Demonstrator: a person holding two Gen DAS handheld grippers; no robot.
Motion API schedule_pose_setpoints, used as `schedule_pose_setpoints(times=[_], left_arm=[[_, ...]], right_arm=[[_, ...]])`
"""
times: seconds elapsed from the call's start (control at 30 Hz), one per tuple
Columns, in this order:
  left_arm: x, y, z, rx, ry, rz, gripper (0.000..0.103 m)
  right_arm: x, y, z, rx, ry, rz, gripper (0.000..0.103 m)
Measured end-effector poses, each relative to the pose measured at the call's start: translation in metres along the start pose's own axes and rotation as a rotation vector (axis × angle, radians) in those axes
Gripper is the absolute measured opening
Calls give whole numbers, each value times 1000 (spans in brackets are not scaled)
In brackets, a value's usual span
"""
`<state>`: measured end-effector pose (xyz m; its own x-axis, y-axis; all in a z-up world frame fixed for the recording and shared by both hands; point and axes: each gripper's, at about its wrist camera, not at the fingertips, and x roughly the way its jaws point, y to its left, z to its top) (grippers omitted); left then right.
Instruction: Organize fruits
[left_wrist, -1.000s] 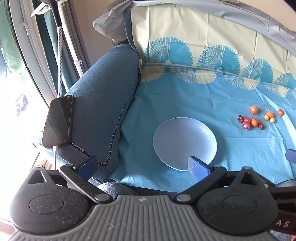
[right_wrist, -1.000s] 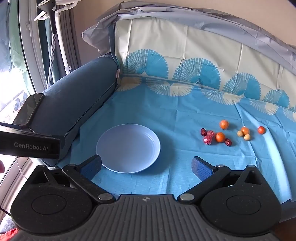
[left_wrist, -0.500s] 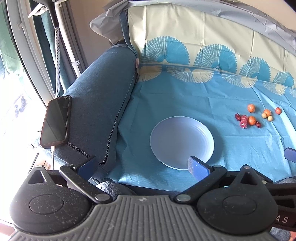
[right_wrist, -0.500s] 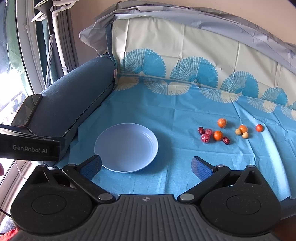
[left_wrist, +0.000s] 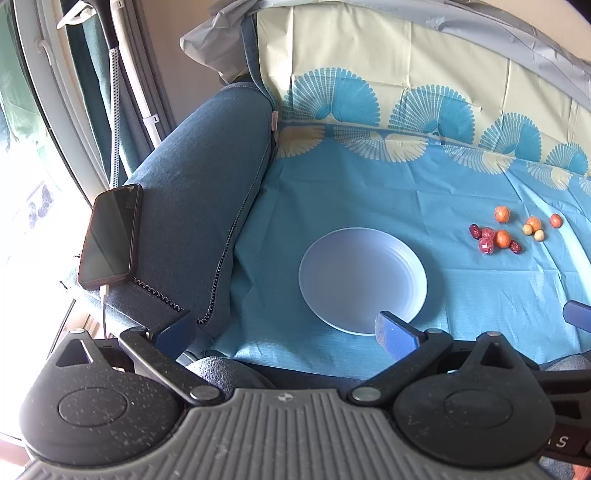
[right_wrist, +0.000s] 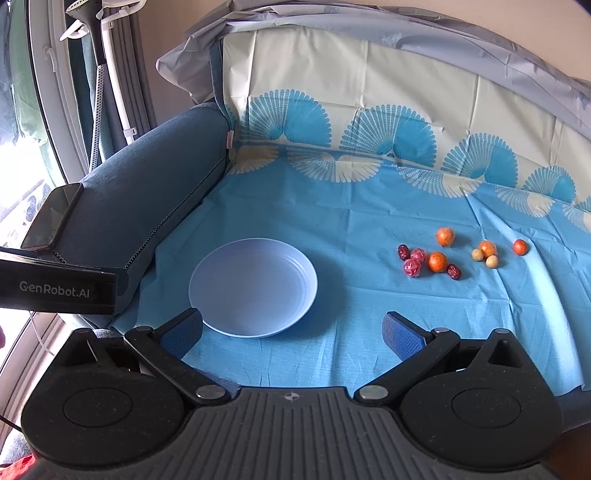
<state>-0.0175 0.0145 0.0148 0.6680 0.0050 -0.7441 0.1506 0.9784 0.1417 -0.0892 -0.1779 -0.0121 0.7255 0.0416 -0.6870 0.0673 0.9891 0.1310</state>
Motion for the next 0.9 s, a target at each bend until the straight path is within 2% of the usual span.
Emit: schedule_pose_setpoints(times=[0.57,0.9], left_arm=[[3,-3,-1,22,13,-14,103],[6,-1,-2,10,18,7,103]], right_arm=[[3,5,-2,-8,11,9,103],[7,2,-2,4,19,6,103]])
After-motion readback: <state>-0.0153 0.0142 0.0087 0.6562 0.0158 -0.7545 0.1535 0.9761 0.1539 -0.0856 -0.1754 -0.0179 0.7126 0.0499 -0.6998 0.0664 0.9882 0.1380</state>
